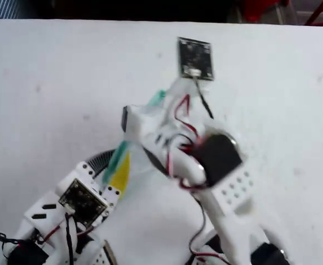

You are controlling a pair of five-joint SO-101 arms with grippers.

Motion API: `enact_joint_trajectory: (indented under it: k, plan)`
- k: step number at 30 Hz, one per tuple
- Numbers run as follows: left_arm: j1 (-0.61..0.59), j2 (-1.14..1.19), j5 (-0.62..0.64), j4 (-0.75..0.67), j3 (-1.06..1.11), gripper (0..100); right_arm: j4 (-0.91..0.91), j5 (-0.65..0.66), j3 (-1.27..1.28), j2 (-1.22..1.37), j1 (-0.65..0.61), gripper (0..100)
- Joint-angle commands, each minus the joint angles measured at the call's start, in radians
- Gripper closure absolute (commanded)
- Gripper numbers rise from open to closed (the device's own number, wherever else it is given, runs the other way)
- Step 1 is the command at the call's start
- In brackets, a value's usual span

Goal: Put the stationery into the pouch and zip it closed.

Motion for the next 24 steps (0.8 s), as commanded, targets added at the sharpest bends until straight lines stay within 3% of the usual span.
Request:
enact_joint_trajectory:
  k: [1, 3, 6, 9, 11, 13, 19, 24]
  plan:
    - [0.012, 0.002, 0.002, -0.020, -0.003, 98, -0.021, -0.012, -0.058, 0.062, -0.005, 68.0]
    - [0.010, 0.002, 0.002, -0.020, -0.002, 98, -0.005, -0.005, -0.069, 0.093, -0.005, 70.4]
    - [0.005, 0.002, 0.002, -0.025, 0.000, 98, 0.033, 0.009, -0.091, 0.117, -0.005, 86.5]
    - [0.008, 0.002, -0.006, -0.026, -0.005, 97, 0.041, 0.253, -0.121, 0.116, -0.005, 98.8]
    - [0.004, 0.002, -0.057, -0.037, -0.008, 92, 0.062, 0.341, -0.129, 0.108, -0.005, 97.8]
    - [0.002, 0.002, -0.068, -0.031, -0.014, 84, 0.079, 0.336, -0.129, 0.093, 0.005, 98.1]
    - [-0.122, 0.002, 0.143, 0.005, -0.091, 72, -0.041, 0.342, -0.129, 0.061, 0.099, 98.0]
    - [-0.231, 0.002, 0.219, 0.061, -0.187, 68, -0.199, 0.344, -0.127, 0.064, 0.182, 98.1]
